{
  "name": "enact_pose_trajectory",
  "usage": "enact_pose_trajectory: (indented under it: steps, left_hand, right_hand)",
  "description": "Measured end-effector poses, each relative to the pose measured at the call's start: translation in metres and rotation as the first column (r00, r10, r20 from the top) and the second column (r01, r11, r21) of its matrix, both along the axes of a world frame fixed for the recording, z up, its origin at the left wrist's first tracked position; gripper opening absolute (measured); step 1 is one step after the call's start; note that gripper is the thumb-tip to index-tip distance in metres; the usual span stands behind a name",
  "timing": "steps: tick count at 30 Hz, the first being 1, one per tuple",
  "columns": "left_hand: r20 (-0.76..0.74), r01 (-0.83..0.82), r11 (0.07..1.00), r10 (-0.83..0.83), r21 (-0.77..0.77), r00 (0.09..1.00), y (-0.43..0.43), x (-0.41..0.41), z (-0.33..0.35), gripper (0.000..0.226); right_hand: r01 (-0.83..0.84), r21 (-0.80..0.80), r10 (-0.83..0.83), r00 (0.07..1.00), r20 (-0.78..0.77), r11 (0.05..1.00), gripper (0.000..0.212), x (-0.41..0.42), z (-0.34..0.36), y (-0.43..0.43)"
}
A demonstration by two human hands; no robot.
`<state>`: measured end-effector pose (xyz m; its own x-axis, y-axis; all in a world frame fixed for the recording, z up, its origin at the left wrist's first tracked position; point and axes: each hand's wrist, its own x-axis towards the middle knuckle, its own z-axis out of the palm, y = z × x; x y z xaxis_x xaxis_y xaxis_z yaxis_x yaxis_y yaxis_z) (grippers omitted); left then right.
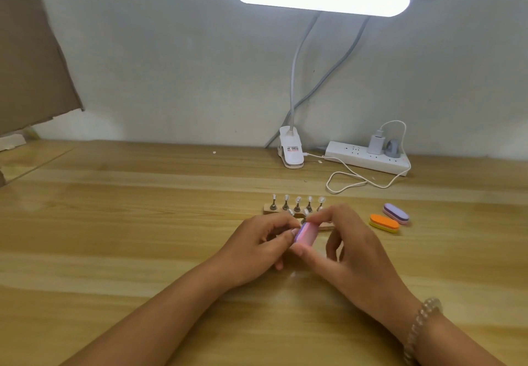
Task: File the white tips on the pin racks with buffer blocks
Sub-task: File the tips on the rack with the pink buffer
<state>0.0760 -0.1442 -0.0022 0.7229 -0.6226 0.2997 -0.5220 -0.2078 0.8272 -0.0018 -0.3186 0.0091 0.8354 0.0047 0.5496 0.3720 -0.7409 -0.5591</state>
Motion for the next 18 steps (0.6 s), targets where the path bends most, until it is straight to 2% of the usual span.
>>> enact_pose_trajectory:
  steps: [2, 5, 10, 12, 16, 18]
  left_hand:
    - [0.013, -0.008, 1.0, 0.008, 0.02, 1.0, 0.0, 0.0, 0.0, 0.018]
    - [0.03, 0.005, 1.0, -0.006, 0.024, 1.0, 0.0, -0.001, 0.002, 0.021]
    - [0.005, 0.01, 0.999, -0.01, 0.035, 1.0, 0.0, 0.0, 0.001, 0.016]
    - [0.003, 0.002, 1.0, -0.002, 0.02, 1.0, 0.0, 0.0, 0.002, 0.016]
    - [-0.028, 0.028, 0.999, -0.029, -0.036, 0.999, -0.001, -0.004, 0.004, 0.015]
    - [-0.015, 0.008, 0.999, -0.009, -0.038, 1.0, -0.001, -0.004, 0.003, 0.011]
  right_hand:
    - [0.006, -0.054, -0.007, 1.0, -0.016, 0.999, 0.042, 0.002, 0.0, 0.0]
    - [0.06, 0.039, -0.059, 0.998, -0.031, 0.997, 0.048, 0.005, 0.001, -0.004]
    - [-0.003, -0.114, 0.005, 1.0, 0.01, 0.993, 0.043, -0.001, -0.002, 0.001]
    - [0.015, -0.051, -0.017, 1.0, -0.024, 0.999, 0.04, 0.003, -0.001, -0.002]
    - [0.156, 0.247, -0.14, 0.987, -0.083, 0.956, 0.032, 0.011, 0.001, -0.016]
    - [0.142, 0.287, -0.128, 0.99, -0.064, 0.948, 0.037, 0.008, 0.003, -0.016]
